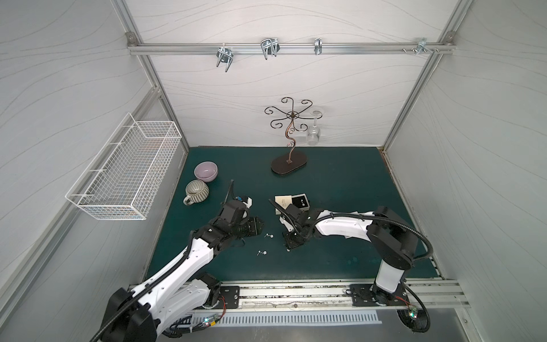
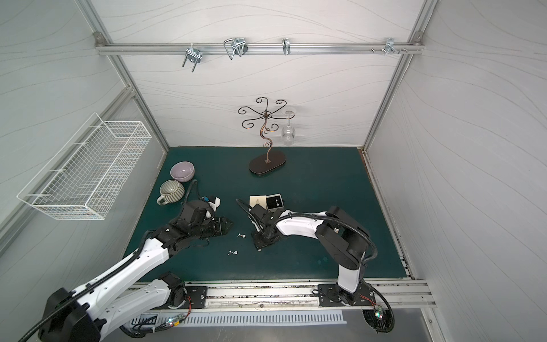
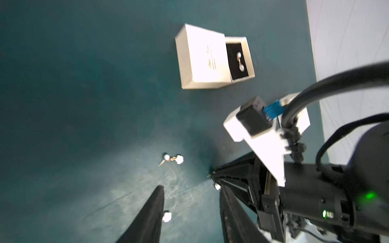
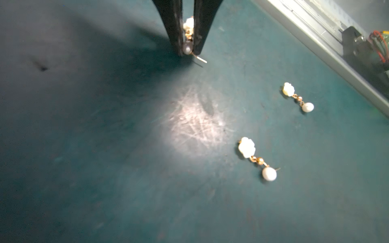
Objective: Place the earrings into the drawer-style jewelry box
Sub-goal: Pick up the earring from the center of the board.
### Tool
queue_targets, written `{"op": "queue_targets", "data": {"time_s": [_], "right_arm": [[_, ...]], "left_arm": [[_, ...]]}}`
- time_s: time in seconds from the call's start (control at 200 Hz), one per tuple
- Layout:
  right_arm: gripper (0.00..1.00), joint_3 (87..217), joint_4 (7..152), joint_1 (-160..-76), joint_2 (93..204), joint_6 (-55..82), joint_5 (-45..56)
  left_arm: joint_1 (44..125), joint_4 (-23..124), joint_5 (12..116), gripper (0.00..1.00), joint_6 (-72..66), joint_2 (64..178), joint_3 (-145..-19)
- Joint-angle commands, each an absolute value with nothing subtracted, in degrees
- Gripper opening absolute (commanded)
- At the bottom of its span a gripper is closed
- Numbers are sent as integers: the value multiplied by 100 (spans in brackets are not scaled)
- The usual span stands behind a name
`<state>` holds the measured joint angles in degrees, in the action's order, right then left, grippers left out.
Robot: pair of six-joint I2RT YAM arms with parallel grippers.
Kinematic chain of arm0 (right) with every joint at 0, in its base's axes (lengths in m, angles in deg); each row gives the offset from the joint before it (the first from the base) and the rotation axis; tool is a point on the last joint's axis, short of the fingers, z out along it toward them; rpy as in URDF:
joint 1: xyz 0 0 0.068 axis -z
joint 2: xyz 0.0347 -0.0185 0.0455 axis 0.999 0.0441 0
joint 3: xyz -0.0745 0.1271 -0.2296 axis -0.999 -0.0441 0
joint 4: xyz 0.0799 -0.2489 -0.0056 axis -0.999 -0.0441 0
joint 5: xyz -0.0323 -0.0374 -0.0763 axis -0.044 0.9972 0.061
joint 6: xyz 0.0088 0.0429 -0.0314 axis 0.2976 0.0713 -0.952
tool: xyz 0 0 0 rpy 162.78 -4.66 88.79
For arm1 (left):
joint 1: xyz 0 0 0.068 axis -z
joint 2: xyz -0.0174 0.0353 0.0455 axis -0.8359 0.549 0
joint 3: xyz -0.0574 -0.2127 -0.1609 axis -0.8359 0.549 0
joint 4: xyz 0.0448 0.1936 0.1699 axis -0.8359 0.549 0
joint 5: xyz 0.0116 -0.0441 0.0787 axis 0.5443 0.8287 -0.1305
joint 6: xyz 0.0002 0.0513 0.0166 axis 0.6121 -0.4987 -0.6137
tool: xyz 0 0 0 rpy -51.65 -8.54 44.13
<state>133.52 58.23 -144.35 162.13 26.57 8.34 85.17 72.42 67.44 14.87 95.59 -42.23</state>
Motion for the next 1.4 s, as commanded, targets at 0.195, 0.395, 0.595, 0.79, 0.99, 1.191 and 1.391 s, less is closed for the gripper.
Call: {"op": "queue_targets", "data": {"time_s": [0.195,0.395,0.595,0.79,0.99,1.191,1.391], "right_arm": [[13,12633,6964,-13740,15467,2030,176],[14,12336,7319,-13471,15105,1930,-203],[14,12242,7477,-13382,14900,1892,-406],[14,12256,7485,-13368,14898,1877,-490],[14,12293,7470,-13353,14912,1869,-506],[14,12303,7464,-13339,14903,1855,-520],[14,12312,7459,-13293,14887,1870,-561]], "left_arm": [[8391,5820,8444,43,1972,10822,-4366],[8316,5415,8963,41,2034,11389,-4524],[8307,5035,9402,37,2151,11846,-4665],[8310,4890,9511,35,2205,12078,-4798],[8316,4729,9693,33,2312,12361,-4869],[8359,4570,9865,28,2388,12544,-4904],[8428,4532,9982,27,2342,12656,-4905]]}}
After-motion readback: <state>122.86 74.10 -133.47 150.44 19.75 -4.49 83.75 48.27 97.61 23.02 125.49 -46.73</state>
